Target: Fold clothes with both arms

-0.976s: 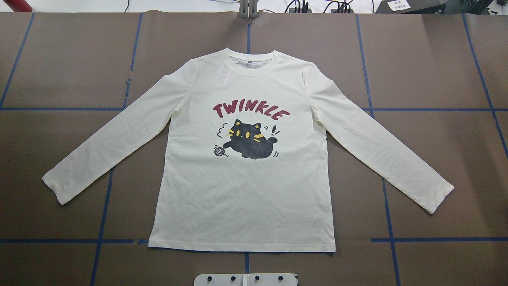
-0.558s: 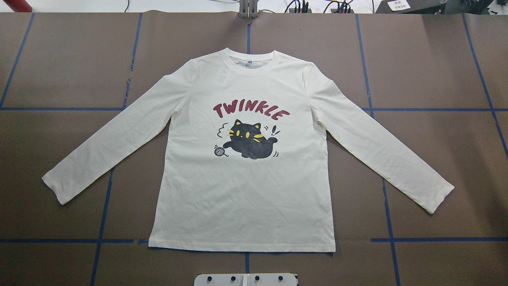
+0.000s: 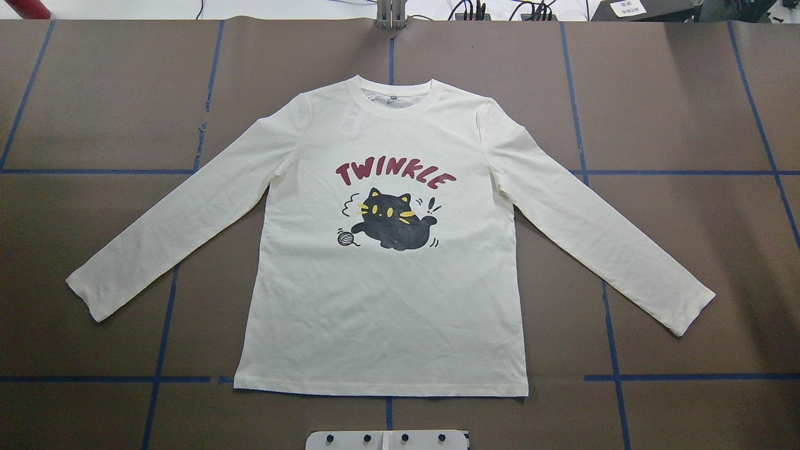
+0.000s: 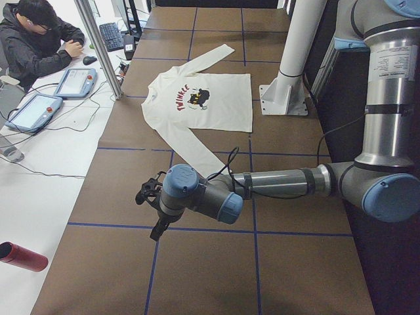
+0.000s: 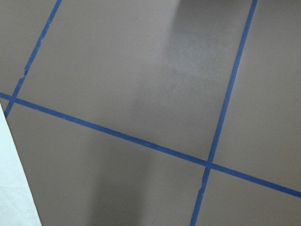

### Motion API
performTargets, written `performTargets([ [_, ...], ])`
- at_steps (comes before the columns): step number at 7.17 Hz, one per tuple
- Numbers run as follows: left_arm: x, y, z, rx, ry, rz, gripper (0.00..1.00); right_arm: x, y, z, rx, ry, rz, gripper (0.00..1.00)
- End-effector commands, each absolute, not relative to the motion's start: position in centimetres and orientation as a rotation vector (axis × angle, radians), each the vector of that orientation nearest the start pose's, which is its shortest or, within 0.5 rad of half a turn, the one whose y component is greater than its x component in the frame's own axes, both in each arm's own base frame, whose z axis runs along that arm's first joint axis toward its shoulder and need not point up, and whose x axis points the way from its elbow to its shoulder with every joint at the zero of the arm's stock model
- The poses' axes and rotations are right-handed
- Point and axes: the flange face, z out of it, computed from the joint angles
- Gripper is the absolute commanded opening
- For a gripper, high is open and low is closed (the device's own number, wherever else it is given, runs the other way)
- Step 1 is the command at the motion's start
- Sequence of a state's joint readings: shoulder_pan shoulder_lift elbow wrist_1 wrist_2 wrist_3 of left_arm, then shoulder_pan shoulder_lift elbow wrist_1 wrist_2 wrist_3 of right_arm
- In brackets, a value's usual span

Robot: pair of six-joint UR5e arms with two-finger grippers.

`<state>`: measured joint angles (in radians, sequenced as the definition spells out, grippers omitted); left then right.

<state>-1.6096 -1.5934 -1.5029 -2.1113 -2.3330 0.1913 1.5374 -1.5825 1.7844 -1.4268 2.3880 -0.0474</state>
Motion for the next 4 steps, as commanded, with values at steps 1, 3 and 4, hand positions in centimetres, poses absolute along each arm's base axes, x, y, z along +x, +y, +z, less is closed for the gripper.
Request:
performTargets([
  [1,-8.2,-53.9,60.0,0.561,0.735,0.342,1.00,2.6,-48.9,53.7,0.312,-0.879,-0.135,1.00],
  [3,-7.9,-53.3,59.7,0.565,0.790,0.354,1.00,-4.5,-47.2,52.0,0.295,-0.983,0.047,0.99],
  [4,-7.9,-53.3,59.4,0.570,0.788,0.355,1.00,-8.2,-44.2,53.4,0.305,-0.998,0.108,0.94],
])
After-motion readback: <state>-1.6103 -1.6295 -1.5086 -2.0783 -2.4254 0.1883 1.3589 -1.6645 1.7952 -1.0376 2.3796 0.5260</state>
